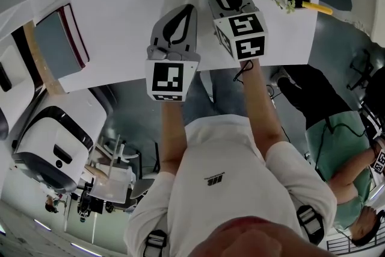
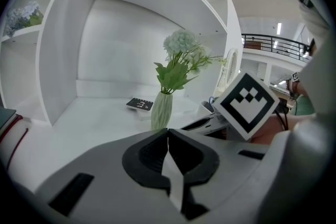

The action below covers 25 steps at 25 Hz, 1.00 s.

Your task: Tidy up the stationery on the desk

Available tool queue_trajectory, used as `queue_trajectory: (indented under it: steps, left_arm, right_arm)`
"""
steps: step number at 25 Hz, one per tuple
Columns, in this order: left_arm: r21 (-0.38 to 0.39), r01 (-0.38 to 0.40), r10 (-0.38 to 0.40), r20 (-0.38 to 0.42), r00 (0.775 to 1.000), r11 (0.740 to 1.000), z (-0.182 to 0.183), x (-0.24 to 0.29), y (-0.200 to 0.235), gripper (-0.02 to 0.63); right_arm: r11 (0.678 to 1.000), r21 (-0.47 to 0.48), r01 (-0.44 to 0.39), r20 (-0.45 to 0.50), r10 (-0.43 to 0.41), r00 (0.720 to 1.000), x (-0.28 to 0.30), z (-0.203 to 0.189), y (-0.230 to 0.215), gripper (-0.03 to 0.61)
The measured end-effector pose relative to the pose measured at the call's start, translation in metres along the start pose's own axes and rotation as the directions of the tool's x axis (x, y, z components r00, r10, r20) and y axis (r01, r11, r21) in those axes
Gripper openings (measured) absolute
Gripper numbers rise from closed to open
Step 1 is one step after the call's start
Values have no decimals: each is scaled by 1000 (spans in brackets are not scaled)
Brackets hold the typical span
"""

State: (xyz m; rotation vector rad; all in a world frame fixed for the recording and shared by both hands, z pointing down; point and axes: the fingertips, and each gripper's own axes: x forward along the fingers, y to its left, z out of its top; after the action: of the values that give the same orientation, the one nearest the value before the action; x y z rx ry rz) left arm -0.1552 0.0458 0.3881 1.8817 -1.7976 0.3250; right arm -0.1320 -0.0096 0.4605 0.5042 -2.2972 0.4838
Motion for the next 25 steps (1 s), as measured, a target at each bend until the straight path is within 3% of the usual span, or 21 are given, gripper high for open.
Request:
queue_trajectory:
  steps: [8, 25]
  left_arm:
    - [28, 27, -27, 14, 1000, 999, 15, 1, -14, 0]
    - [98, 125, -127, 18, 992, 987, 34, 12, -55, 0]
  right_arm:
    - [998, 59, 1, 82, -6, 997, -33, 16, -7, 44]
    - [978, 175, 116, 207, -152, 966, -98, 25, -51, 44]
